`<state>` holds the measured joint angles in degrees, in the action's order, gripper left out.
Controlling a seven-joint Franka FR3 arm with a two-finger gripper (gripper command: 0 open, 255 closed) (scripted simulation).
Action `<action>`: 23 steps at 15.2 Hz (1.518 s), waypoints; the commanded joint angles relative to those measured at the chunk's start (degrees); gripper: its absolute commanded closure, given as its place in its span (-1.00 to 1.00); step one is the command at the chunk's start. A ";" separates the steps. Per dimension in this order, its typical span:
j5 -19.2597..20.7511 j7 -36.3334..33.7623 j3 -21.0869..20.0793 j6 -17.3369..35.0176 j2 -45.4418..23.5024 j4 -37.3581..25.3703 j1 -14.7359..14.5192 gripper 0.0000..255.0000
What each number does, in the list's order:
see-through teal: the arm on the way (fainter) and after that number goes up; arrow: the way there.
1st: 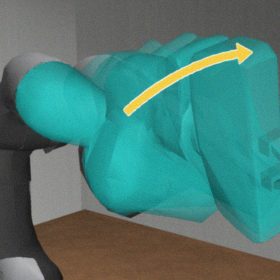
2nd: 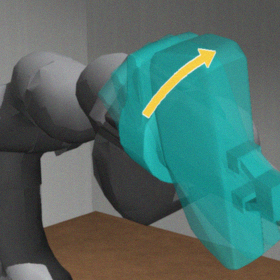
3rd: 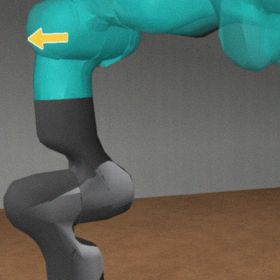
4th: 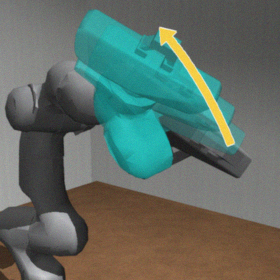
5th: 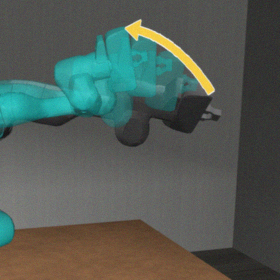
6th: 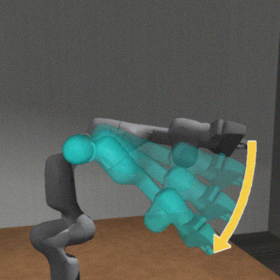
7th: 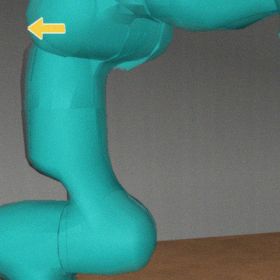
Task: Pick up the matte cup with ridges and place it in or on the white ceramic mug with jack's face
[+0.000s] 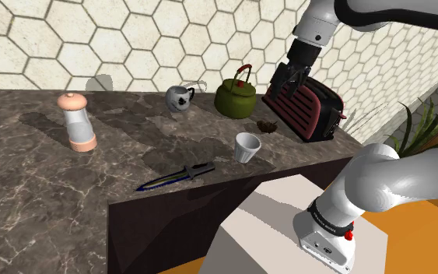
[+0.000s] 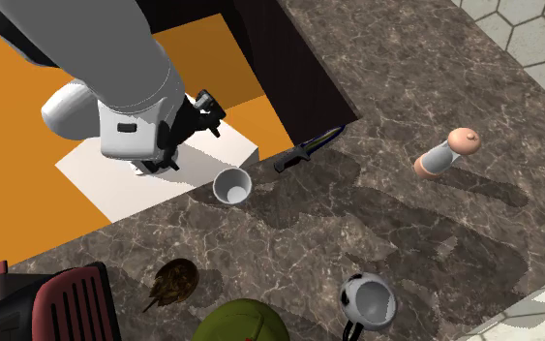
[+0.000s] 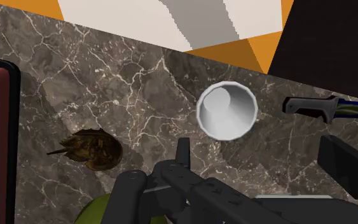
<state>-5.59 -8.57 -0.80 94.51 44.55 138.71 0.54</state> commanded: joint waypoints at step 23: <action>-4.54 15.86 8.87 45.06 -6.91 29.60 -3.25 -1.00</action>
<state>-9.91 7.26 8.09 138.75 38.27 168.19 -2.46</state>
